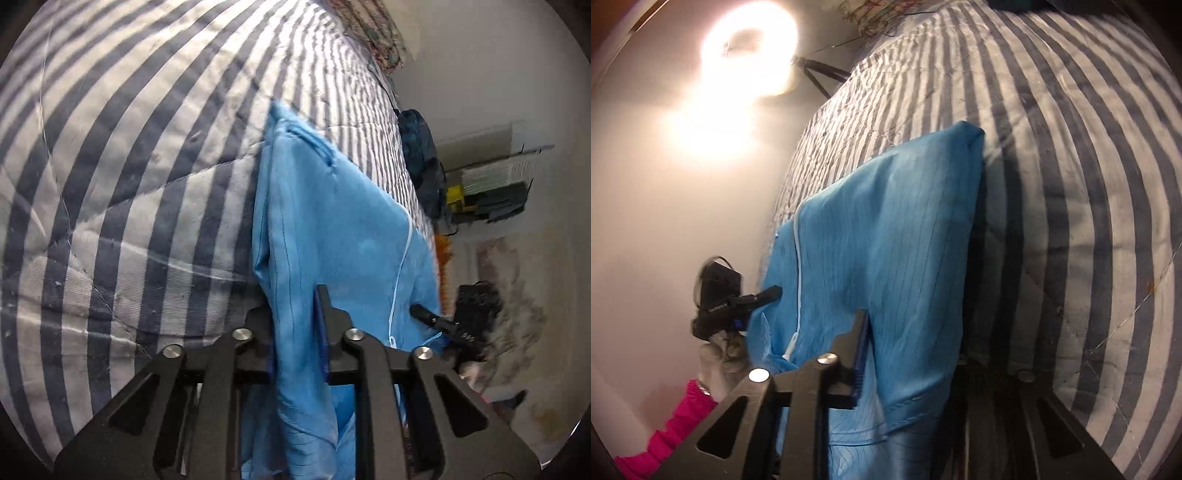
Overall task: Fold large clothes
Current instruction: 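Grasp the folded coat's edge with the left tool while the right tool grips beside it, then lift the coat bundle with both tools and carry it toward the pillows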
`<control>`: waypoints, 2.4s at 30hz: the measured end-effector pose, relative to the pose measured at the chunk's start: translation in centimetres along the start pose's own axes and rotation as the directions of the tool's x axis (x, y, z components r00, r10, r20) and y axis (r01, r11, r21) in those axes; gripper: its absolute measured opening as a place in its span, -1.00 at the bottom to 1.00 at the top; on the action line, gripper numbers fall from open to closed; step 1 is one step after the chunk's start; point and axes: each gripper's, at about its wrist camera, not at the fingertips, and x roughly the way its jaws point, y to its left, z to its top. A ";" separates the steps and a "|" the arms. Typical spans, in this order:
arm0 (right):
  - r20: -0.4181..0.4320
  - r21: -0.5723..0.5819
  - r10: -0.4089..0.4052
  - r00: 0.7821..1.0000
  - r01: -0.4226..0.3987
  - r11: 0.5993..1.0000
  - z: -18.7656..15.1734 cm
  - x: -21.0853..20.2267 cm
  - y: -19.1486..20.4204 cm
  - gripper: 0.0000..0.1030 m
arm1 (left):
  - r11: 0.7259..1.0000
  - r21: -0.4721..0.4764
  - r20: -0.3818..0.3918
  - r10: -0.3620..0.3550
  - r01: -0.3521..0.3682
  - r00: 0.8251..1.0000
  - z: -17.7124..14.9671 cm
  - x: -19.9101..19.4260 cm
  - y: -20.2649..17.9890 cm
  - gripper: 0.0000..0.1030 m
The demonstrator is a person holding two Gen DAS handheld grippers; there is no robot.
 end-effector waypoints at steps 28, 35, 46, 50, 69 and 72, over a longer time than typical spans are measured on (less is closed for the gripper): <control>0.208 -0.299 -0.324 0.923 0.375 0.877 1.8 -11.3 8.2 -0.95 | 0.943 0.330 0.073 0.008 -0.032 0.997 0.3 2.0 -17.5 -0.90; 0.284 -0.284 -0.396 0.873 0.471 0.835 6.5 -16.3 5.9 -0.95 | 0.906 0.424 0.073 -0.042 0.007 0.996 4.8 6.6 -24.8 -0.90; 0.387 -0.203 -0.468 0.795 0.569 0.797 14.8 -22.1 0.9 -0.95 | 0.857 0.514 0.082 -0.100 0.044 0.992 11.8 14.2 -33.6 -0.90; 0.412 -0.189 -0.492 0.767 0.600 0.777 18.2 -23.4 -0.8 -0.95 | 0.844 0.535 0.096 -0.109 0.041 0.989 14.3 16.6 -35.8 -0.90; 0.541 -0.094 -0.582 0.607 0.732 0.675 33.3 -23.7 -9.0 -0.95 | 0.829 0.558 0.217 -0.121 -0.022 0.969 26.1 28.4 -41.9 -0.90; 0.537 -0.076 -0.605 0.588 0.748 0.659 34.9 -22.5 -10.9 -0.95 | 0.839 0.543 0.231 -0.107 -0.037 0.967 27.2 30.5 -41.3 -0.90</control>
